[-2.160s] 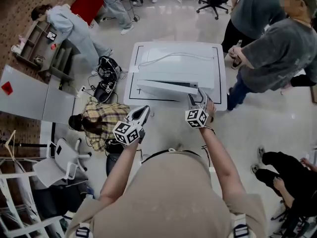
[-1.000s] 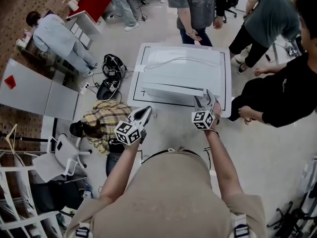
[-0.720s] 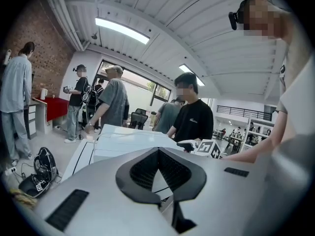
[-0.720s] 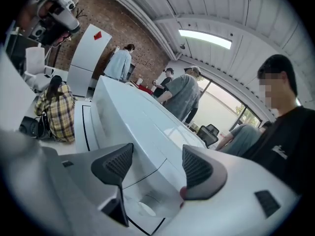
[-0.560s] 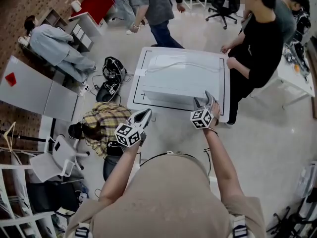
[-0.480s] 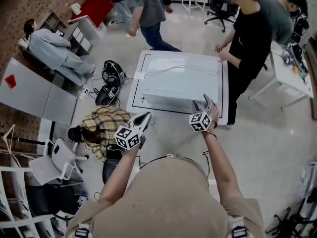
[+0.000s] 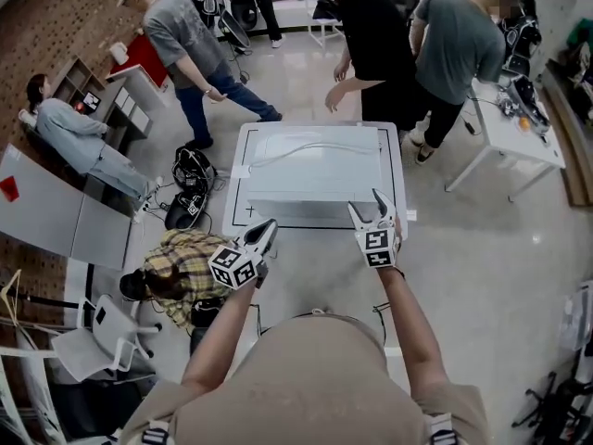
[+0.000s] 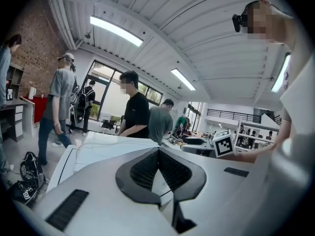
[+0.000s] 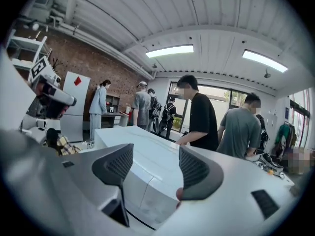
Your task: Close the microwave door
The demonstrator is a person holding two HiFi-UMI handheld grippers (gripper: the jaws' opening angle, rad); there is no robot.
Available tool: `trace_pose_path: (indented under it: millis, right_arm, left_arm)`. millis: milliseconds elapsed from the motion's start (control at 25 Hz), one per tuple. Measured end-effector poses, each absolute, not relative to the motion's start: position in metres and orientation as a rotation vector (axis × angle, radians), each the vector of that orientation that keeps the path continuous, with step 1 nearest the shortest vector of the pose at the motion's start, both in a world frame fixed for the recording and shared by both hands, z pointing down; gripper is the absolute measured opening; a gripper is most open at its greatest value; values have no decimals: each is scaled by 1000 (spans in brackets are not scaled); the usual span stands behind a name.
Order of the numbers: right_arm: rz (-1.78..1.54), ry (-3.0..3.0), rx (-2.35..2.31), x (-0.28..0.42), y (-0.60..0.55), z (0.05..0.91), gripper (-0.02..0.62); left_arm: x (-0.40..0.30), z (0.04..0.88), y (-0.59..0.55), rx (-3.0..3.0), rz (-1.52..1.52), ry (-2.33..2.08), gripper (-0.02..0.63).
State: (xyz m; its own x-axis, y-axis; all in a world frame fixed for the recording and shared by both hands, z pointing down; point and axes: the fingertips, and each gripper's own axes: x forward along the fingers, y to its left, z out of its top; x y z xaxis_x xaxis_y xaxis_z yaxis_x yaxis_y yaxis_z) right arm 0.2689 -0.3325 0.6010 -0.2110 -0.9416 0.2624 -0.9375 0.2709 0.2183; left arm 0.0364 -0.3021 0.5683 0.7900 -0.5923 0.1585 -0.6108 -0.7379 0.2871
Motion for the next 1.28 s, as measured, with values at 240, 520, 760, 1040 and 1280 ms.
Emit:
trace_pose_path:
  millis: [240,520,760,1040,1280]
  right_arm:
    - [-28,-2301,1801,293,-303,536,301]
    - [-19,-2347,1845,320,-267,511,282]
    - [52,-2343,1909,343,-239,516,254]
    - [18,-2424,1903,350,-206,516,166]
    - [49,-2404,1888,353,-190,533,166]
  left_arm:
    - [56,534,-304,2720,26,-859,6]
    - [72,508,-303,2773,-15,-840,6]
    - [72,514,-297,2749,-35,-834,6]
    - [73,526,-280,2714,-79,-800,6]
    - [67,545,-271,2700,-36,-816,6]
